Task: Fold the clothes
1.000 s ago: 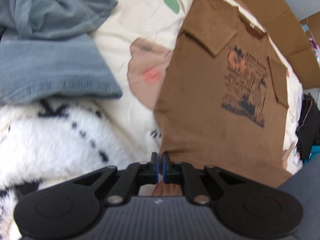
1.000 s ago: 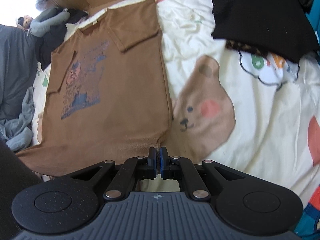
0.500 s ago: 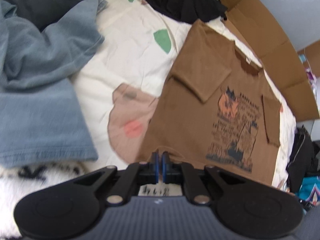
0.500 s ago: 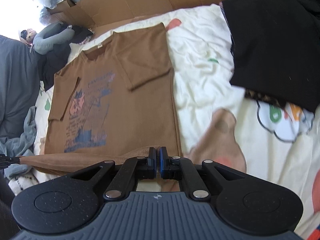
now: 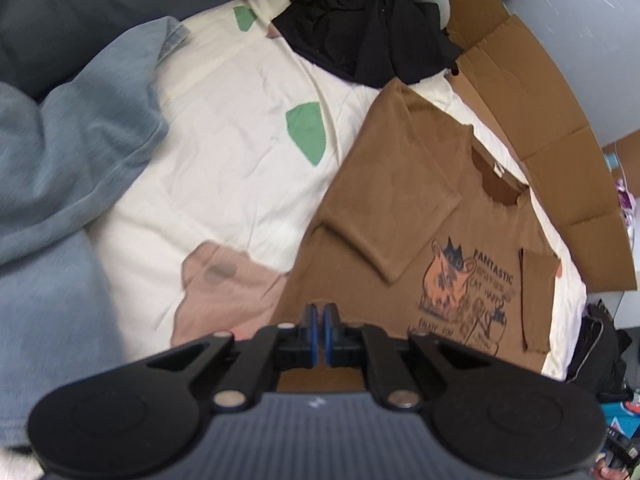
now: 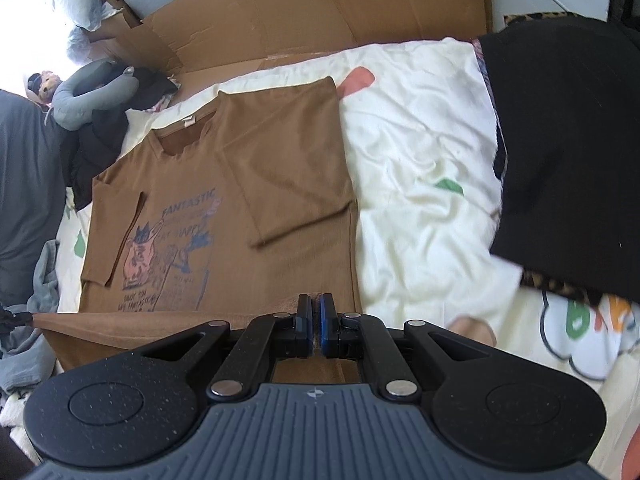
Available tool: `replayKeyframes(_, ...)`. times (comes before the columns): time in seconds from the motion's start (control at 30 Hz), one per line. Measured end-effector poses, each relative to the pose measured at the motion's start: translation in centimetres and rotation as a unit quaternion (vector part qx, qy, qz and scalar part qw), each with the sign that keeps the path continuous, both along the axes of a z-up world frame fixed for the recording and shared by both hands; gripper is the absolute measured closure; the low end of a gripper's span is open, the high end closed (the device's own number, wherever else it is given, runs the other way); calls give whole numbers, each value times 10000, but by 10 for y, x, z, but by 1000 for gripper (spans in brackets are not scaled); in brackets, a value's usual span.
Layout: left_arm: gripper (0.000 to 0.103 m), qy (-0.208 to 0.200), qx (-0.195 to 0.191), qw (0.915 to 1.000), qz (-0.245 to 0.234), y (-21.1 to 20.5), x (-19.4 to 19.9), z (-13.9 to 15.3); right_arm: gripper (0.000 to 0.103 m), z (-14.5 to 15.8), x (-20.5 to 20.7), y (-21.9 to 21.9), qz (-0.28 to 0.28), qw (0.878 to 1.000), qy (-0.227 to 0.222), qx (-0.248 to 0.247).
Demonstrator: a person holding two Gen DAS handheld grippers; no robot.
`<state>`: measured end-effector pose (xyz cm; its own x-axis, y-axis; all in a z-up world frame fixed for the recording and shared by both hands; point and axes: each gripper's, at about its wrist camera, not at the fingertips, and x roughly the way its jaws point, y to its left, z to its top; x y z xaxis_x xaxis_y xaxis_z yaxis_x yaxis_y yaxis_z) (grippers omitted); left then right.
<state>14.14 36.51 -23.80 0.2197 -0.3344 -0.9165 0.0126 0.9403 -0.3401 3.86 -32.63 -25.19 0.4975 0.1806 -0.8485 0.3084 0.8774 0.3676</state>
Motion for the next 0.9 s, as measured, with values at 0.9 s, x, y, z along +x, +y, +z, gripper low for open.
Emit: replayKeyframes(0.9, 89, -30, 84, 9994, 349, -45, 58, -15, 86, -25, 87, -17, -506, 9986, 40, -155)
